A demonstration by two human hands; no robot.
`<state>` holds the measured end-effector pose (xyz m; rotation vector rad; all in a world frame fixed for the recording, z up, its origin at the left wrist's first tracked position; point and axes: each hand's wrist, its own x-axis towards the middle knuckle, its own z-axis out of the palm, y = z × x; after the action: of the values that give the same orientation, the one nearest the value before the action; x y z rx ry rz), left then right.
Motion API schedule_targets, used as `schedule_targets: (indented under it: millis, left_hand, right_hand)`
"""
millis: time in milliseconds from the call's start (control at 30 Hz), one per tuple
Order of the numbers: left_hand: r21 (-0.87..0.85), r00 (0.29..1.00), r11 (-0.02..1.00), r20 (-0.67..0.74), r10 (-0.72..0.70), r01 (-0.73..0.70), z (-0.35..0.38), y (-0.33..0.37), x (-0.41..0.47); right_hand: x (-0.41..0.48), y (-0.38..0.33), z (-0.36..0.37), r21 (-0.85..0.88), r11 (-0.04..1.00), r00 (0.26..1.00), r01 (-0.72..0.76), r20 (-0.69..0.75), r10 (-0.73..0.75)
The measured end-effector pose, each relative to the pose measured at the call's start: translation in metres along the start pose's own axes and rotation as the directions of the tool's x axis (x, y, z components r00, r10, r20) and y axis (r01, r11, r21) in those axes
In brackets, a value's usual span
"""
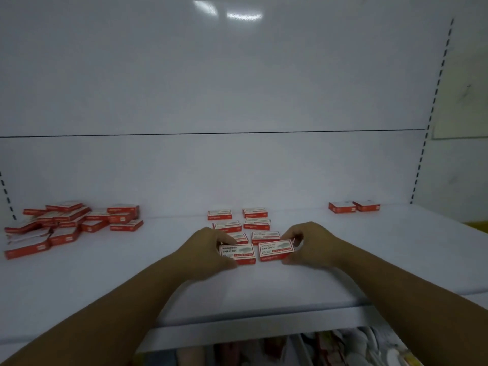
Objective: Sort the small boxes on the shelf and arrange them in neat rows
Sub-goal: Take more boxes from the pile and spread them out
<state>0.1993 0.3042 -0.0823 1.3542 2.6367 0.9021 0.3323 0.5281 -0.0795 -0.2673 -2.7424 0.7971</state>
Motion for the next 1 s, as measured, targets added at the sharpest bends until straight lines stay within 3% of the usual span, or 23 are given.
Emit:
schedule_targets:
  millis: [200, 333, 467, 667, 1000]
  left_hand:
    - [0.061, 0.997, 0.997, 0.051, -0.051, 0.048, 0.003, -0.004, 0.001]
    - [0.057, 0.997, 0.998, 0.065, -0.042, 0.039, -0.002, -0.006, -0.001]
    - [0.082, 0.999, 0.996, -0.025, -0.027, 0.029, -0.028, -0.02, -0.009]
    - [0.138, 0.994, 0.987, -0.089, -0.069, 0.081, -0.086, -0.086, -0.04]
    - [0.161, 0.958, 0.955, -0.191, -0.216, 0.248, -0.193, -0.223, -0.101]
  right_hand:
    - [0.0, 0.005, -0.001, 0.055, 0.998, 0.995, 0.004, 0.104, -0.01]
    - [0.0, 0.004, -0.002, -0.01, 1.0, 0.988, -0.012, 0.151, 0.014]
    - [0.013, -0.014, -0.007, -0.058, 0.998, 1.0, 0.021, -0.016, -0.022]
    - [0.067, -0.098, 0.042, 0.035, 0.975, 0.975, 0.219, -0.058, -0.216]
    - [0.161, -0.24, 0.171, -0.073, 0.915, 0.917, 0.397, 0.071, -0.392]
